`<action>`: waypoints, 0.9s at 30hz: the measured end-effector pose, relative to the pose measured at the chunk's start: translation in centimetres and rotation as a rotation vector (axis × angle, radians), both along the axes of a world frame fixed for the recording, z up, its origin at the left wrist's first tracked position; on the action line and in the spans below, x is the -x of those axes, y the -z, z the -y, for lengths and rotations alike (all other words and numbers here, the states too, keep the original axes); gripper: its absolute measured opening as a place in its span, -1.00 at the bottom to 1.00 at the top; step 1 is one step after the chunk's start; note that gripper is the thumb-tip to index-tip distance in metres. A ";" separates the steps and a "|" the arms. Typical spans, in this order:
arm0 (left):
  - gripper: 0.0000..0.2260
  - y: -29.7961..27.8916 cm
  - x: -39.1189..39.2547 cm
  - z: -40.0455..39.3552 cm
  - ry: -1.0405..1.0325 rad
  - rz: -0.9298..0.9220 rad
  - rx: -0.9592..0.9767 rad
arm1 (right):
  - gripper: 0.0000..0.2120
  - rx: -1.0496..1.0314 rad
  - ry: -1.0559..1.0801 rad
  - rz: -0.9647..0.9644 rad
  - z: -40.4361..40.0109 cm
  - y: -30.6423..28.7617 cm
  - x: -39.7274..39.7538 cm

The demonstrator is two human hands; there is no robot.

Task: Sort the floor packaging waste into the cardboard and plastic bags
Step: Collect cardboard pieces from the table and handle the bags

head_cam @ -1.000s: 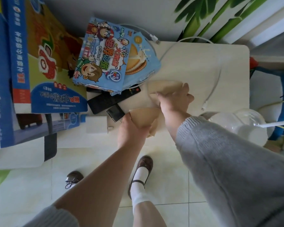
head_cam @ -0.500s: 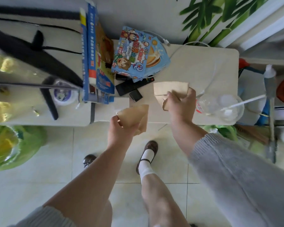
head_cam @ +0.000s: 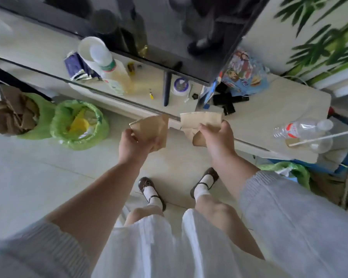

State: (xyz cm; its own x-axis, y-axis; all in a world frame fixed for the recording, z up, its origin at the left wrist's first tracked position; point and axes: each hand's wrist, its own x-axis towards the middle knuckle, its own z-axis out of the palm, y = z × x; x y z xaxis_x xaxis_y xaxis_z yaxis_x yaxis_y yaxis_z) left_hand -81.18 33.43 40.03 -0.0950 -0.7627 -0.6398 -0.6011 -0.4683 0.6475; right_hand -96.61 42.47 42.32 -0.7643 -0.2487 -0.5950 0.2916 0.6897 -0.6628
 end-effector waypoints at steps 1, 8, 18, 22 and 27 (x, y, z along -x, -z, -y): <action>-0.53 -0.4 -2.2 0.8 -0.045 -0.009 0.001 | -0.63 -0.009 -0.049 0.007 1.2 -0.2 -1.9; -0.57 -2.1 -16.6 5.9 -0.433 -0.086 -0.017 | -0.63 -0.021 -0.316 0.070 10.4 -1.2 -13.9; -0.54 -0.8 -27.5 15.2 -0.752 -0.064 0.022 | -0.77 -0.028 -0.546 0.105 24.8 0.8 -23.8; -0.54 0.1 -30.0 20.6 -0.801 -0.047 0.025 | -0.79 -0.048 -0.639 0.095 32.0 1.9 -25.6; -0.55 0.9 -33.6 27.5 -0.828 -0.019 0.058 | -0.87 -0.049 -0.734 0.113 40.1 3.0 -28.7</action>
